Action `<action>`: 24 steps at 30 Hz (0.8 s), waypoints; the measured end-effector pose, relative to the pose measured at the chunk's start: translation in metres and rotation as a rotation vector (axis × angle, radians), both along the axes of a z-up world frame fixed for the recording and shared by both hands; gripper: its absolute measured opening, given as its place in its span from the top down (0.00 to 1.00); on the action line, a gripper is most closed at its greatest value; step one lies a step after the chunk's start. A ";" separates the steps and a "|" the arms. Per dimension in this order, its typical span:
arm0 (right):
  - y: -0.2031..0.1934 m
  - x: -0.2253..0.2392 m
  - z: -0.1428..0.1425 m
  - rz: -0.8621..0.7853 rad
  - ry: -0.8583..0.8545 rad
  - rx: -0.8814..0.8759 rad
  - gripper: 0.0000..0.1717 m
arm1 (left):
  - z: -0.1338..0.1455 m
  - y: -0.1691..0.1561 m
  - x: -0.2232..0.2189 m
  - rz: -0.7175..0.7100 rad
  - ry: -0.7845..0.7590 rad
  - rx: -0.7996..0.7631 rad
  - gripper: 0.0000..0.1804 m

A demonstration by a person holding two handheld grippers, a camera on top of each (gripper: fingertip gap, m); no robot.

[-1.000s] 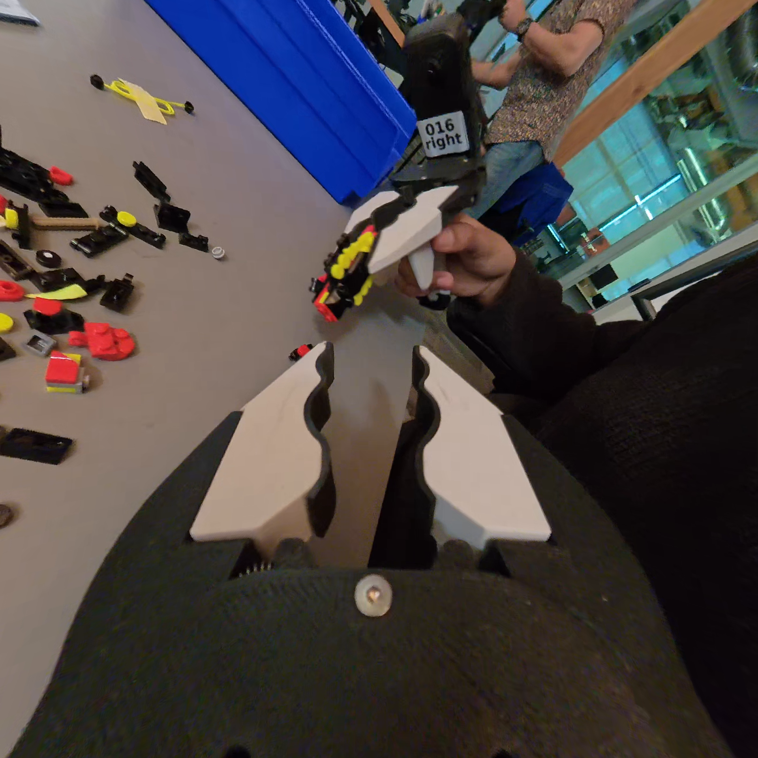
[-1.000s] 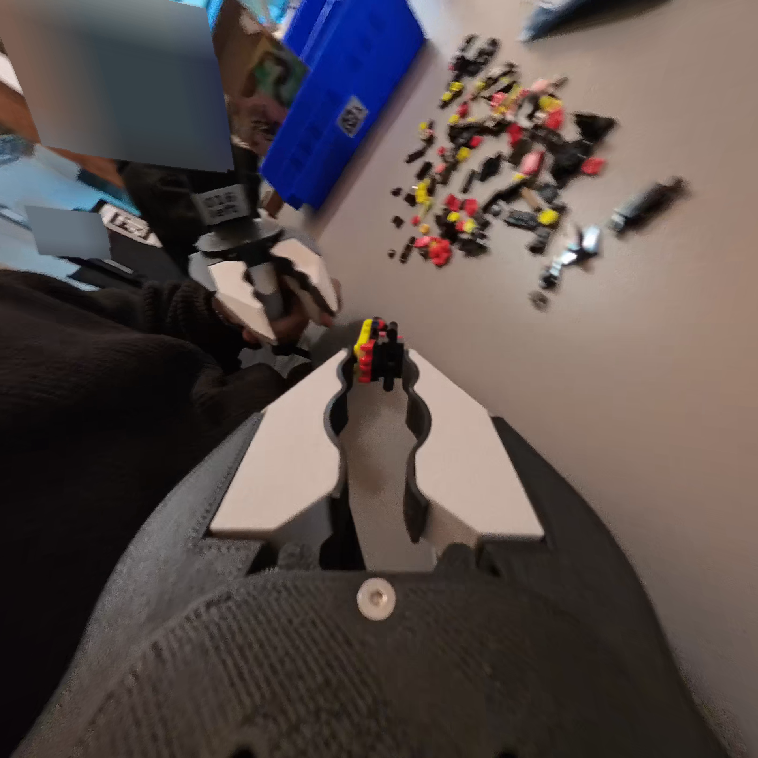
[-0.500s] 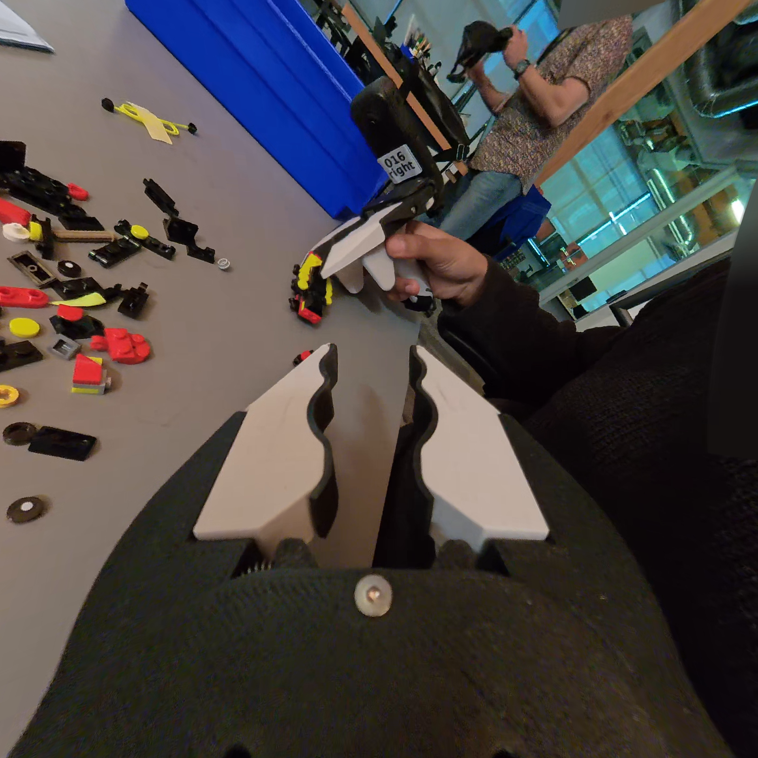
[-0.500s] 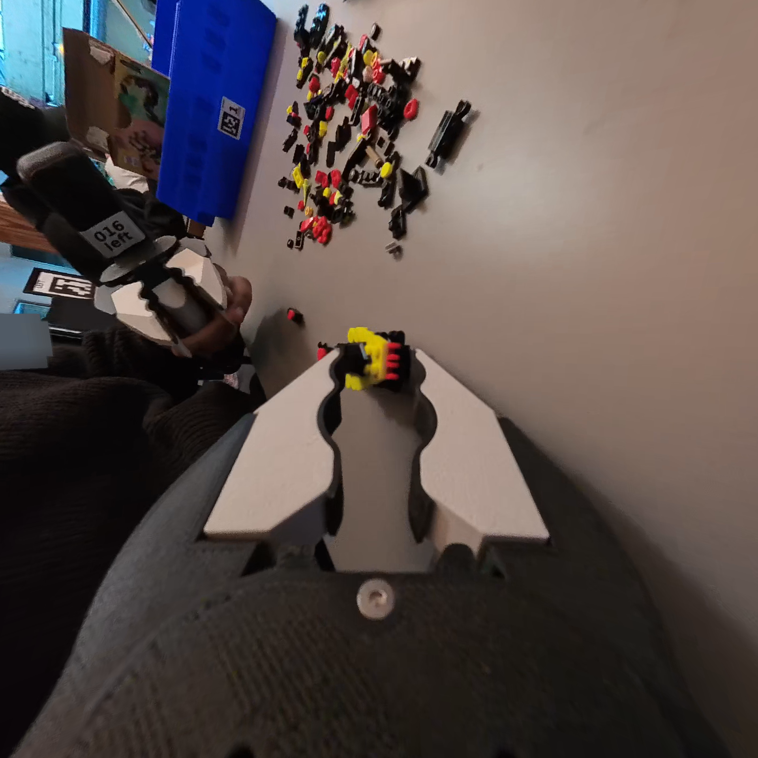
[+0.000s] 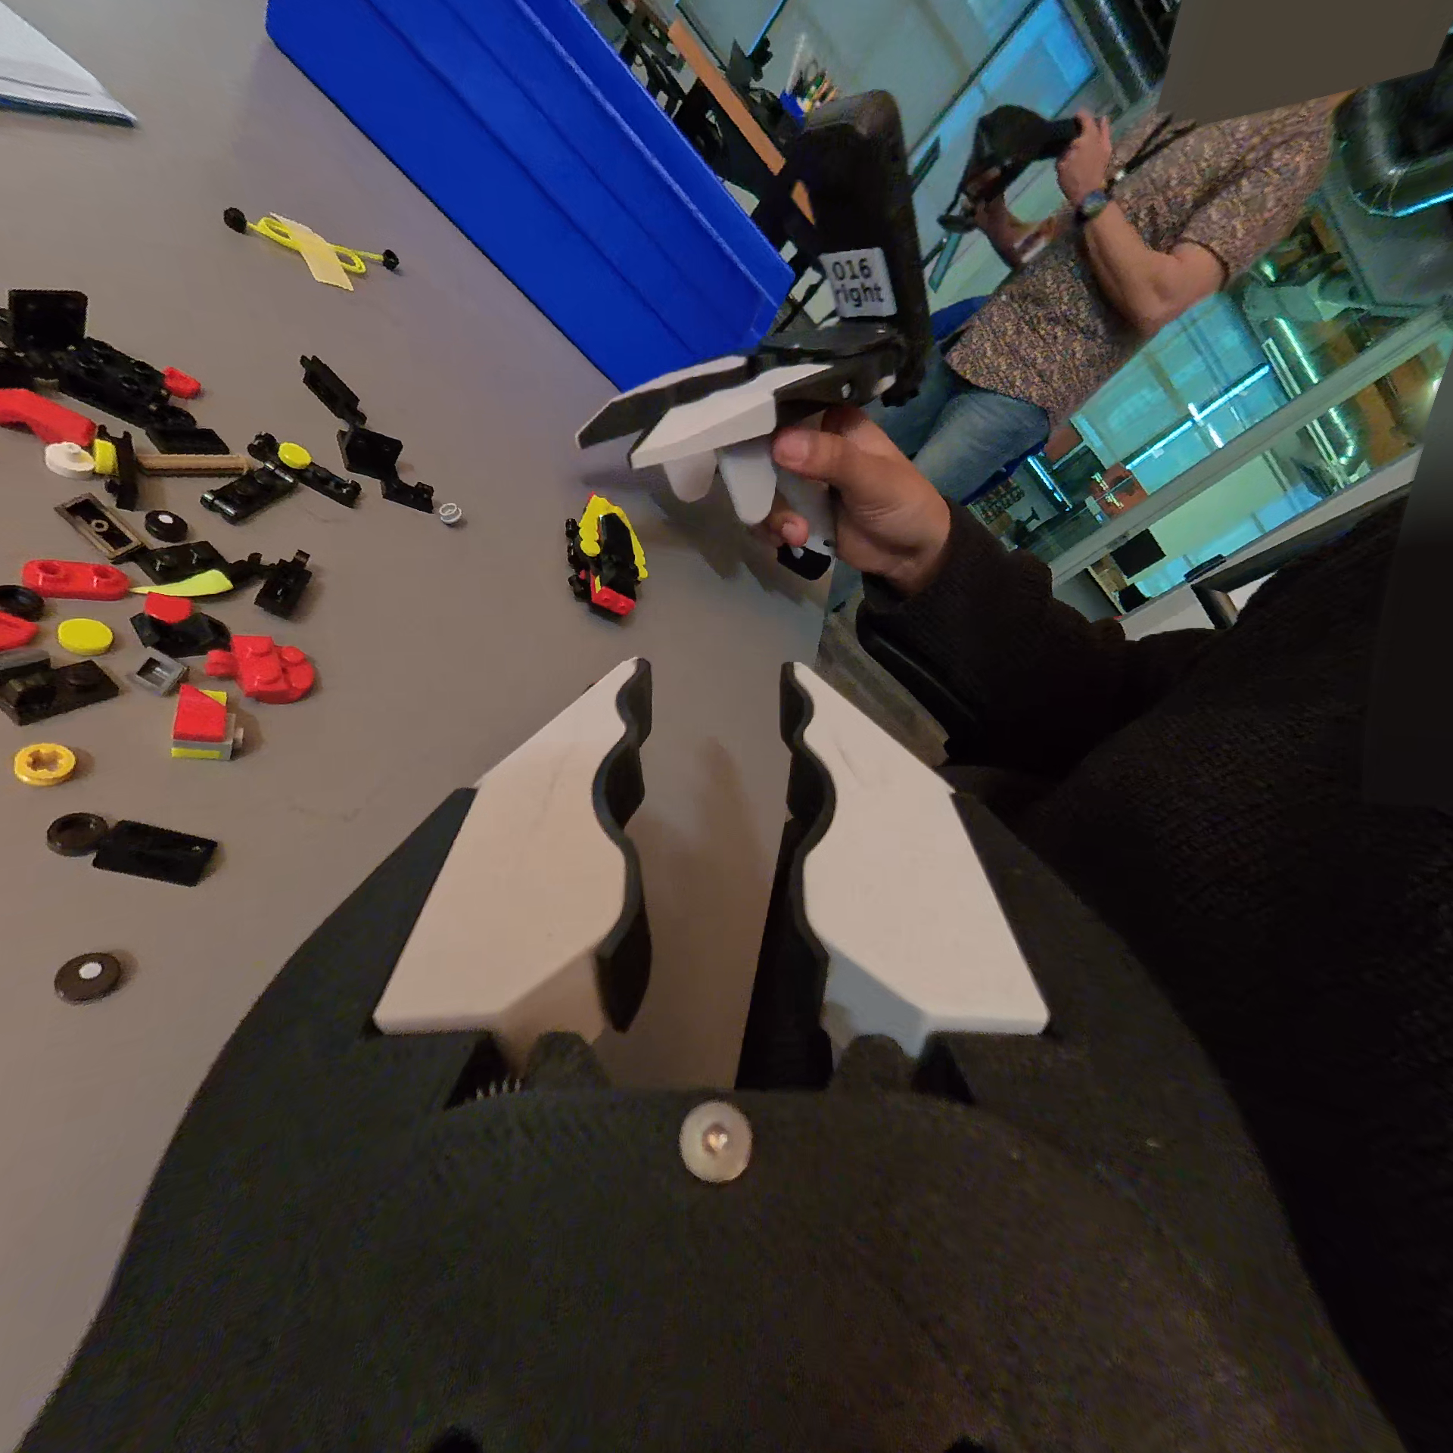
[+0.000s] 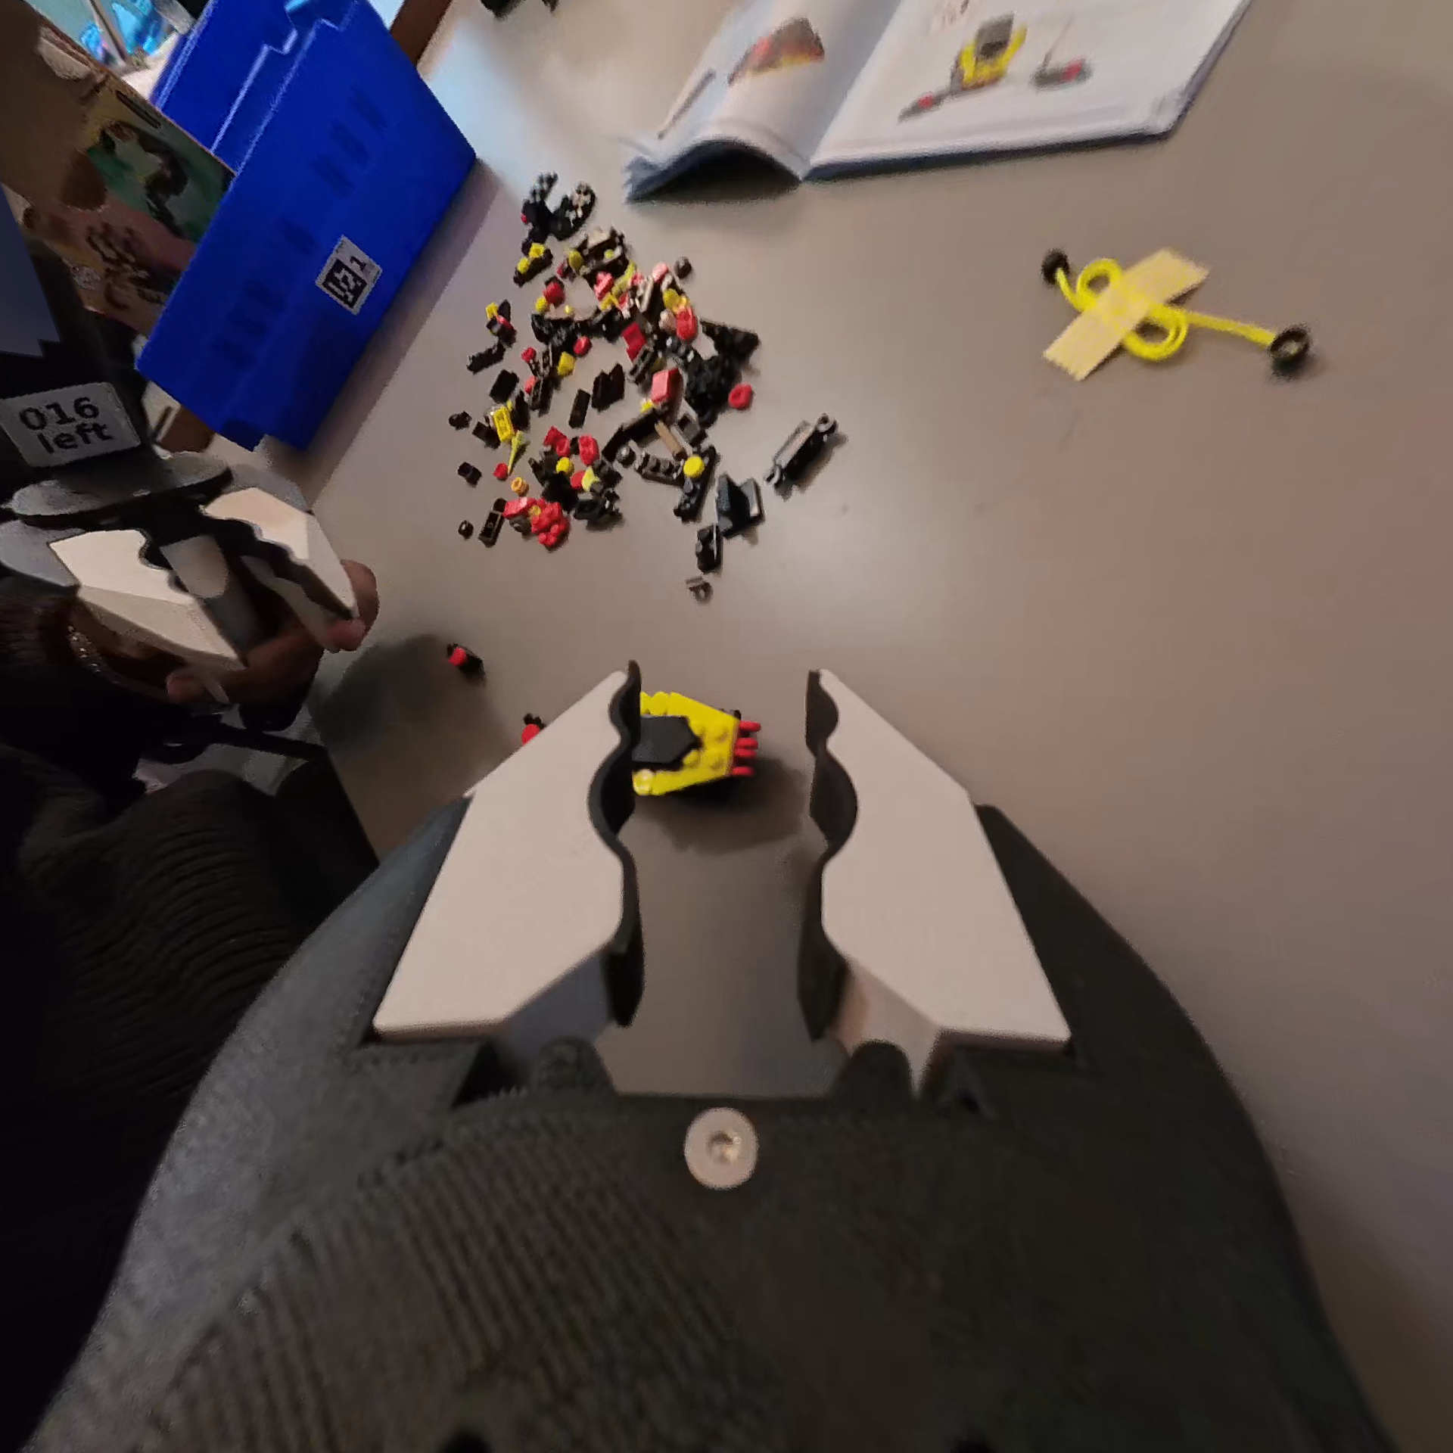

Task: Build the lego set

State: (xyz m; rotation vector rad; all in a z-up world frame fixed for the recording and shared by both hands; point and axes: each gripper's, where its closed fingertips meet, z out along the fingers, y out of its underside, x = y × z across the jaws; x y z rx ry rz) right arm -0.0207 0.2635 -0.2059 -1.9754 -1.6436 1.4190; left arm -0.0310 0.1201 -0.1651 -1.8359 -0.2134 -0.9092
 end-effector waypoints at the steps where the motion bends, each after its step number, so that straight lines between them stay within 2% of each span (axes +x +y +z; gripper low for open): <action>1: 0.000 0.000 0.004 -0.004 0.020 0.025 0.77 | 0.000 0.000 0.000 0.001 0.003 -0.001 0.83; 7: 0.000 -0.001 0.023 -0.036 0.104 0.235 0.77 | -0.002 0.001 -0.003 0.010 0.011 -0.002 0.84; 10: -0.008 -0.005 0.029 -0.014 0.133 0.252 0.78 | -0.004 0.001 -0.005 0.014 0.008 -0.007 0.84; 16: 0.002 -0.001 0.017 0.009 0.088 0.338 0.83 | -0.007 0.002 -0.007 0.013 -0.008 -0.015 0.84; 24: 0.004 0.003 0.019 0.032 0.106 0.324 0.94 | -0.009 0.004 -0.010 0.023 -0.016 -0.019 0.84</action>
